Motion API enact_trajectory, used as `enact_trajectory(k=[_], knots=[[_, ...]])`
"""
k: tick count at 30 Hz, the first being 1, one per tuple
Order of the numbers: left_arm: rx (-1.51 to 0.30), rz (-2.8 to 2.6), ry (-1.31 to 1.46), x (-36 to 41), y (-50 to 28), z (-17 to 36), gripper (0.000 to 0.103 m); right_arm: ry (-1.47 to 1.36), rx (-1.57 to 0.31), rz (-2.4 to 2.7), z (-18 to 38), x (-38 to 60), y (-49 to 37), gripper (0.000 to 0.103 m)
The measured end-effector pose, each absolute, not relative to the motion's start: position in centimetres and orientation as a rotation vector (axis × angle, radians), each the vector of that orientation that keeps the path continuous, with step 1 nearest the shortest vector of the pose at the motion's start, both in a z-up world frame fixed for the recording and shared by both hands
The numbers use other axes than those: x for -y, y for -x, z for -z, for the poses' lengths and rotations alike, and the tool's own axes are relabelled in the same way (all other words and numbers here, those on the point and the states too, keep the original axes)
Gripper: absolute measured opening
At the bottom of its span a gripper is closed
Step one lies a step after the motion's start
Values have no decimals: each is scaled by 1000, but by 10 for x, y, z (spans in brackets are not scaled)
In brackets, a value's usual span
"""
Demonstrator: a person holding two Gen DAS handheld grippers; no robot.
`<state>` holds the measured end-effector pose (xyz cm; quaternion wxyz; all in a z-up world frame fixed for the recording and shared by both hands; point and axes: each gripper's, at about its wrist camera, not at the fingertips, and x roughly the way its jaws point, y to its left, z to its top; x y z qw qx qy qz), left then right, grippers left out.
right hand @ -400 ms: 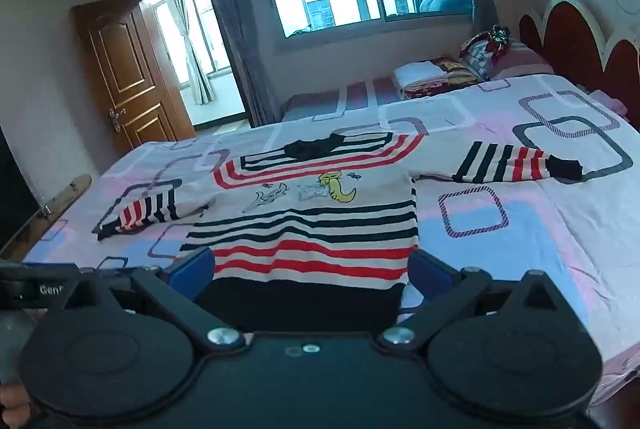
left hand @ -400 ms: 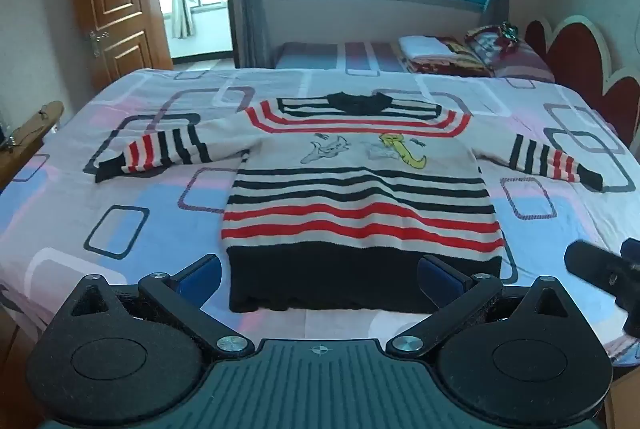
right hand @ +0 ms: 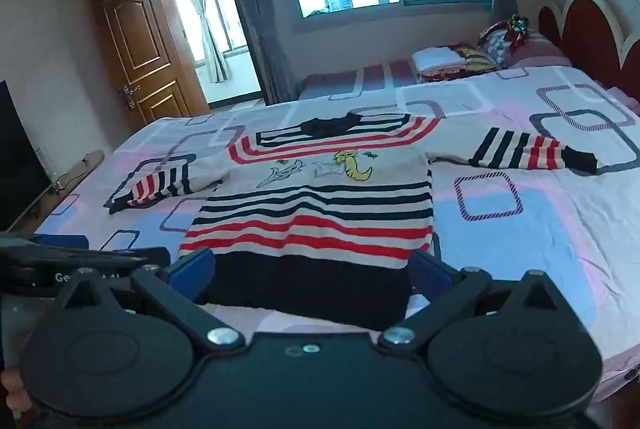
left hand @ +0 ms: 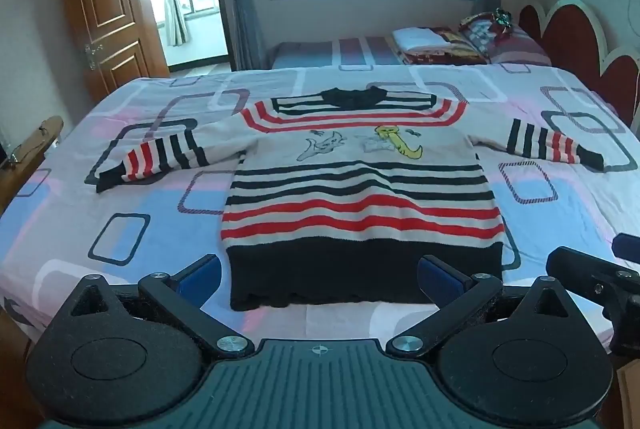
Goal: Fold small clothes
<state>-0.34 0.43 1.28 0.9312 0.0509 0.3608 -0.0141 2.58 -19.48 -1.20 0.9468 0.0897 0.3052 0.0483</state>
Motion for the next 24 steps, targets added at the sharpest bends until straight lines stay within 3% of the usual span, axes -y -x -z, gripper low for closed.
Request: enact_trajectory(k=[24], knots=[[-754, 5, -80, 7, -4, 2, 103, -143, -615, 10, 12, 202, -29, 102]])
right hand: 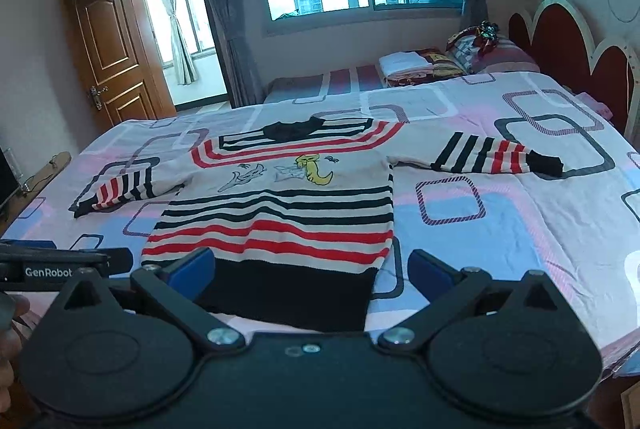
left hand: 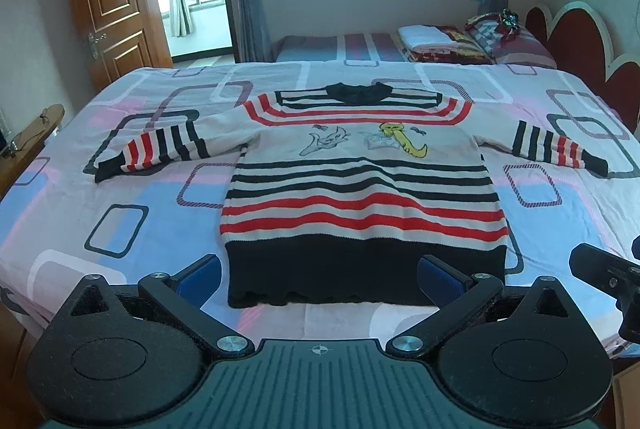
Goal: Fold small clothes
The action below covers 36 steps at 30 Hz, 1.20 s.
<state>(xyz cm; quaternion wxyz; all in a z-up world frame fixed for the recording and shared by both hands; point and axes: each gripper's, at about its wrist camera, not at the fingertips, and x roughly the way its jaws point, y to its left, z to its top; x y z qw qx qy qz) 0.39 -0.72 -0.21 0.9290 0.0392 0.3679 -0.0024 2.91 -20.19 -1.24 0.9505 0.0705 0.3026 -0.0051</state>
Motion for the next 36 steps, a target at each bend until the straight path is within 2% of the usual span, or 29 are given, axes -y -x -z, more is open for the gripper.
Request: enact_trajectory(k=[36], knots=[[-791, 8, -80, 5, -13, 14, 103, -150, -645, 8, 20, 201, -39, 102]])
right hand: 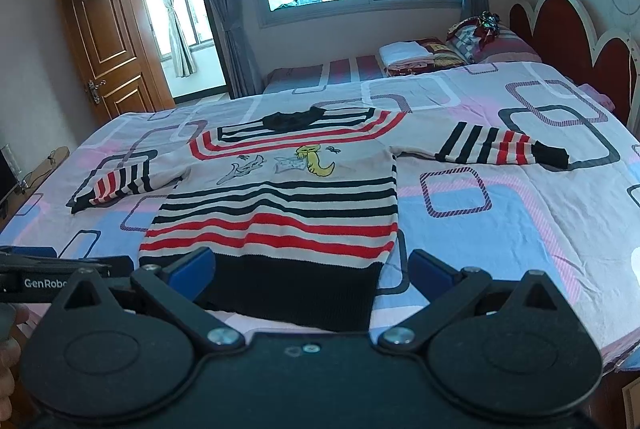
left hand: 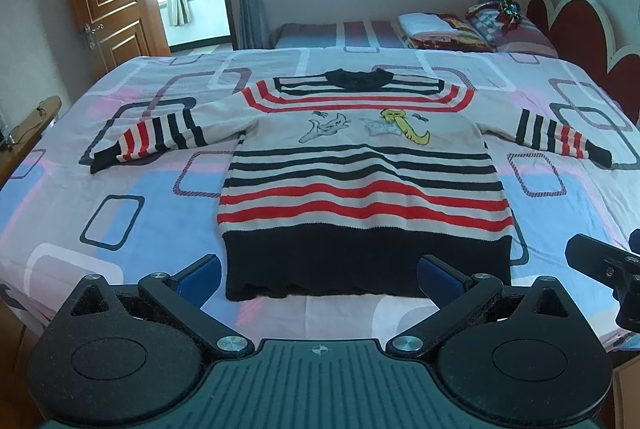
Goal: Fold small clothes
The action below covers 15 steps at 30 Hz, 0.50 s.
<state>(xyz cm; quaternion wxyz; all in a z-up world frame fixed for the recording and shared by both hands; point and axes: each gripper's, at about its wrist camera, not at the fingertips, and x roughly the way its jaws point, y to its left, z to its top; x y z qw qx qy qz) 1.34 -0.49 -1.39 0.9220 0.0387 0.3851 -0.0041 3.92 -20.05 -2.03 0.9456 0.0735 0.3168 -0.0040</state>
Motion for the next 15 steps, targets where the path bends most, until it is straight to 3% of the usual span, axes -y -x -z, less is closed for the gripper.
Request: enact_trajectory(k=[15], knots=[[-801, 8, -74, 6, -16, 16, 103, -152, -652, 5, 20, 199, -42, 102]])
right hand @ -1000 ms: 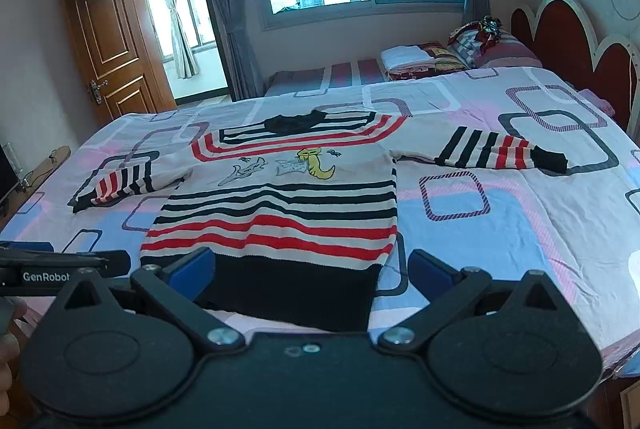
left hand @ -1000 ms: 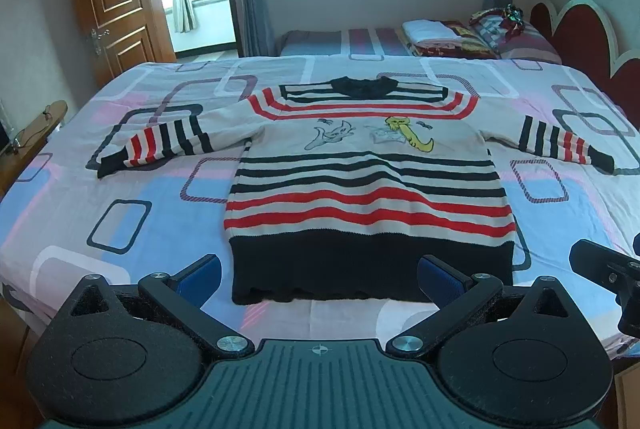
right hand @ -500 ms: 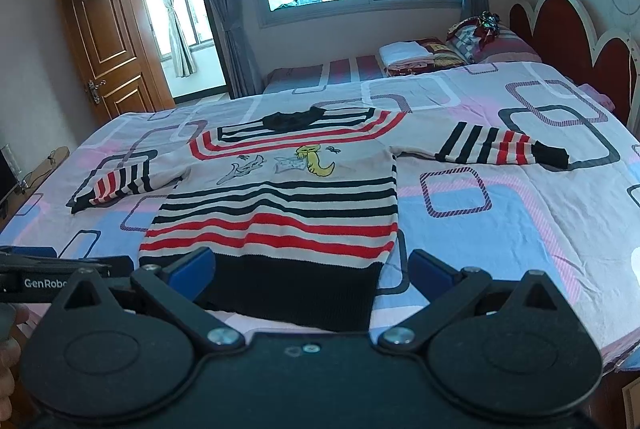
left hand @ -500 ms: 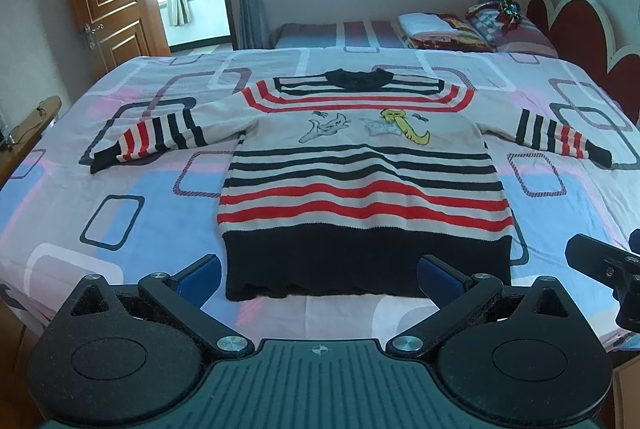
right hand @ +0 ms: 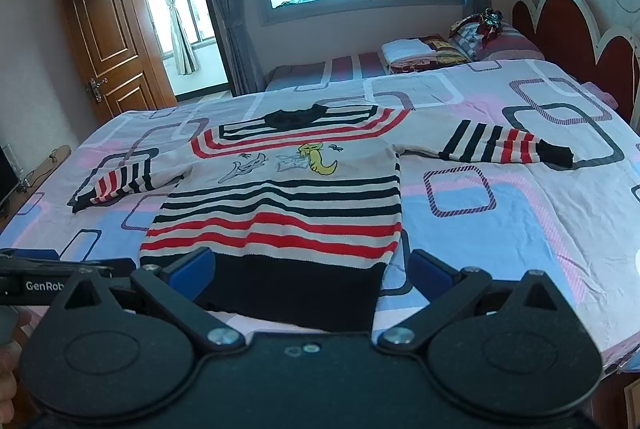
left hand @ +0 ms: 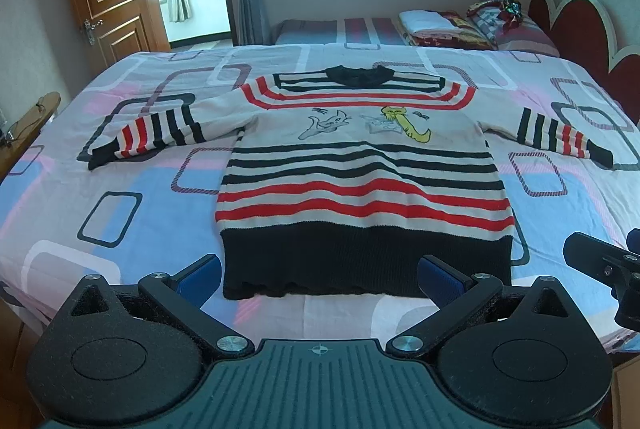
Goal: Fold small clothes
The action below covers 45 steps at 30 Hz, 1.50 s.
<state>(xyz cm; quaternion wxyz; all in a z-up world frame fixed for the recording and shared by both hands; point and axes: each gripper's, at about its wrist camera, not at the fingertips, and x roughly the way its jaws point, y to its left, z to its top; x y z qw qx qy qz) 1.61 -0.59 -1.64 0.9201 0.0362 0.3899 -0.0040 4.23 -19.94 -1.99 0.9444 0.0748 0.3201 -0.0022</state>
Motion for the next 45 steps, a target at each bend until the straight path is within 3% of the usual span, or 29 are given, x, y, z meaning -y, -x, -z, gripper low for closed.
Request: enact_trajectory(k=[14, 25, 29, 34, 45], knots=[[-819, 36, -72, 4, -41, 25, 103, -148, -668, 20, 29, 200, -57, 102], [-800, 112, -66, -23, -127, 39, 103, -216, -683, 40, 42, 204, -106, 102], [-821, 156, -64, -35, -170, 46, 103, -244, -710, 102, 51, 204, -134, 89], [-817, 185, -90, -37, -214, 54, 103, -236, -722, 192, 59, 196, -165, 89], [-852, 224, -73, 21, -282, 80, 103, -241, -729, 260, 68, 230, -220, 73]])
